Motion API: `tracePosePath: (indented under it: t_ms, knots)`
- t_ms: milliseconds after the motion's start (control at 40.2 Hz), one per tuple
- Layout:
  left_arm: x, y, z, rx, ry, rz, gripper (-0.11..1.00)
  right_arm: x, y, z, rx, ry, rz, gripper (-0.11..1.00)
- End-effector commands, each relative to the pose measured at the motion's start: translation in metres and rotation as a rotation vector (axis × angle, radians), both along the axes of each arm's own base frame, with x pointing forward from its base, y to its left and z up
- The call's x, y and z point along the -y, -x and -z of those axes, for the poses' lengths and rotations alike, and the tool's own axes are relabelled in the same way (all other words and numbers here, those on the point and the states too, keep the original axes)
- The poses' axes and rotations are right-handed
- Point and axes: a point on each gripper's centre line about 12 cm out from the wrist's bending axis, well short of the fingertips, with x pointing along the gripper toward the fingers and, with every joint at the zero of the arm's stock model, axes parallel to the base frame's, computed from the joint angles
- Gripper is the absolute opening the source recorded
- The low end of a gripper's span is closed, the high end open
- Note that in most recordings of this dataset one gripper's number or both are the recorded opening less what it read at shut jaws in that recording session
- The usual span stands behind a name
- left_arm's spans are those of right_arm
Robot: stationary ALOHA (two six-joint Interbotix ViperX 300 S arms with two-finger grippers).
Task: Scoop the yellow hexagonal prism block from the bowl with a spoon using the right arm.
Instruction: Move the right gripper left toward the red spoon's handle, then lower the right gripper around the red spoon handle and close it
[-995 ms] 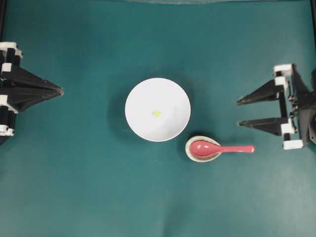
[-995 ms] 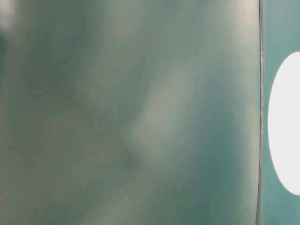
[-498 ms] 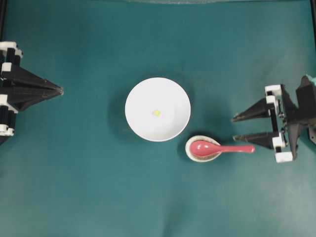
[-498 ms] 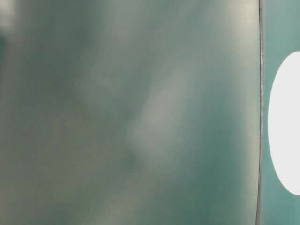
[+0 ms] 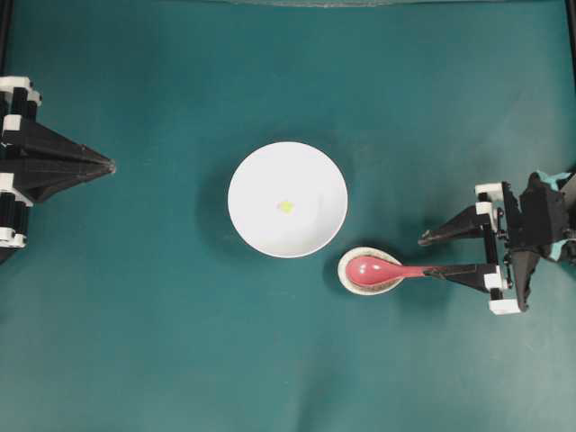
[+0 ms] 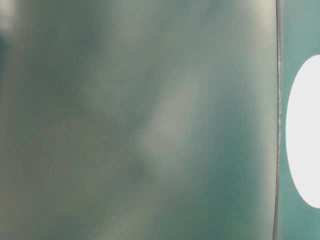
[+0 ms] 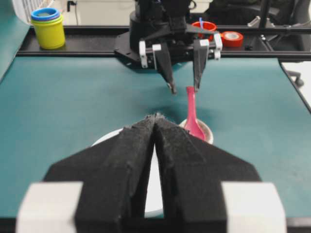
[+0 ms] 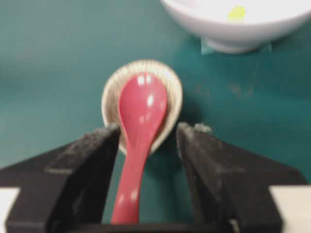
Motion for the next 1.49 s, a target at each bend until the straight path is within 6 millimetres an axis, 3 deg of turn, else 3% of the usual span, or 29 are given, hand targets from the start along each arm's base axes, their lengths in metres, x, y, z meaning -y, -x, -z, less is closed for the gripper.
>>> tracePosePath:
  t_ms: [0,299,771,896,1194,1468]
  knots:
    - [0.0,-0.002,-0.011,0.026,-0.005,0.001,0.06,-0.005,-0.003,0.002,0.008,-0.015,0.001,0.57]
    - [0.0,-0.002,-0.01,0.025,-0.005,0.001,0.06,-0.01,-0.001,0.013,-0.029,-0.026,-0.011,0.57]
    - [0.0,-0.002,-0.01,0.021,-0.005,0.001,0.06,-0.013,-0.003,0.015,-0.036,-0.024,-0.018,0.56]
    - [0.0,-0.002,-0.01,0.023,-0.005,0.001,0.06,-0.014,-0.003,0.016,-0.04,-0.023,-0.019,0.51]
    - [0.0,-0.002,-0.009,0.02,-0.005,-0.001,0.06,-0.013,-0.003,0.016,-0.045,-0.024,-0.018,0.22]
    - [0.0,-0.002,-0.009,0.018,-0.003,0.001,0.06,-0.015,-0.005,0.013,-0.027,-0.029,-0.02,0.19]
